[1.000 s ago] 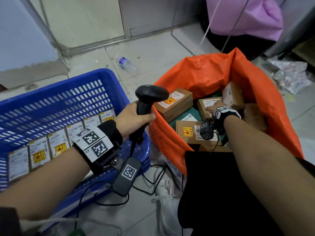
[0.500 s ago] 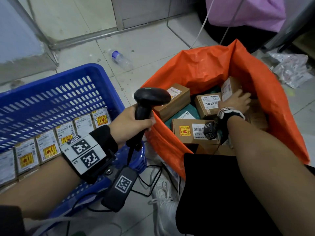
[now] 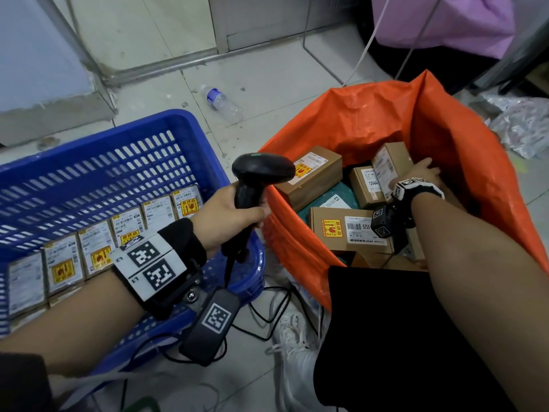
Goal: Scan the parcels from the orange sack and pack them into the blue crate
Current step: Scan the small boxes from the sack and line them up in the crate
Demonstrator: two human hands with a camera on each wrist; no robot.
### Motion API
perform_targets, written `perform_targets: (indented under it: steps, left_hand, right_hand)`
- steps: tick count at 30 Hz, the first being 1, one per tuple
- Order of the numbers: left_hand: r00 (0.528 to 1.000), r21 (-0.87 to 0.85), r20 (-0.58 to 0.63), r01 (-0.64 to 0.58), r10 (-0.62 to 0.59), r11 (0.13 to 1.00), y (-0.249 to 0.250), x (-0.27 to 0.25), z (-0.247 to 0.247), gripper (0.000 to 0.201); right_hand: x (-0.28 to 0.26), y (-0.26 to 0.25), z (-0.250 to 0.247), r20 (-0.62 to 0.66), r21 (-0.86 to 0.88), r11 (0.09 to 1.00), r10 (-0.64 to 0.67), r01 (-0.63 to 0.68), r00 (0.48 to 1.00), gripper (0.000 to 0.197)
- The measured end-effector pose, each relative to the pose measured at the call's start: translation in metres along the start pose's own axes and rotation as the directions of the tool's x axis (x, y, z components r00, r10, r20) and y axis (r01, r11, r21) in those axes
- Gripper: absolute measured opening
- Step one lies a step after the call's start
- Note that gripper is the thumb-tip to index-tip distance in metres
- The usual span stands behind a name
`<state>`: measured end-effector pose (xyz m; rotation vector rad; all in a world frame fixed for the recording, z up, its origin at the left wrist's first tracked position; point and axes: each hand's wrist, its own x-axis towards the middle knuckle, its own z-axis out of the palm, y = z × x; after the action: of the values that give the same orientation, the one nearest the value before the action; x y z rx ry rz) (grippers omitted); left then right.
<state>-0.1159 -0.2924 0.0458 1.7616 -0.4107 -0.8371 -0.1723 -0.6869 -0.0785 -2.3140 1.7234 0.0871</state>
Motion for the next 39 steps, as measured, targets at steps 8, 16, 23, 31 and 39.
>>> perform_targets:
  steps: [8,16,23,31,39]
  left_hand:
    - [0.997,0.025,-0.077,-0.014,0.016,1.000,-0.003,-0.032,-0.026,0.008]
    - [0.981,-0.001,-0.191,-0.042,0.041,0.999,-0.001,-0.082,-0.071,0.010]
    - [0.935,-0.029,-0.341,-0.112,0.096,0.993,0.006,-0.122,-0.104,0.014]
    - [0.875,-0.048,-0.482,-0.084,0.051,0.995,-0.021,-0.171,-0.144,0.009]
    - [0.822,-0.020,-0.569,0.011,-0.020,1.000,-0.061,-0.202,-0.178,0.010]
  right_hand:
    - [-0.037,-0.009,-0.003,0.314,0.048,0.995,-0.100,0.089,0.944,0.051]
    - [-0.112,-0.100,-0.065,0.484,0.347,0.917,-0.356,0.198,0.800,0.052]
    - [-0.211,-0.154,-0.084,0.553,0.549,0.777,-0.614,0.308,0.563,0.055]
    - [-0.331,-0.184,-0.051,0.639,0.658,0.702,-0.712,0.274,0.290,0.018]
    - [-0.388,-0.216,0.017,0.676,0.660,0.707,-0.707,0.254,0.208,0.061]
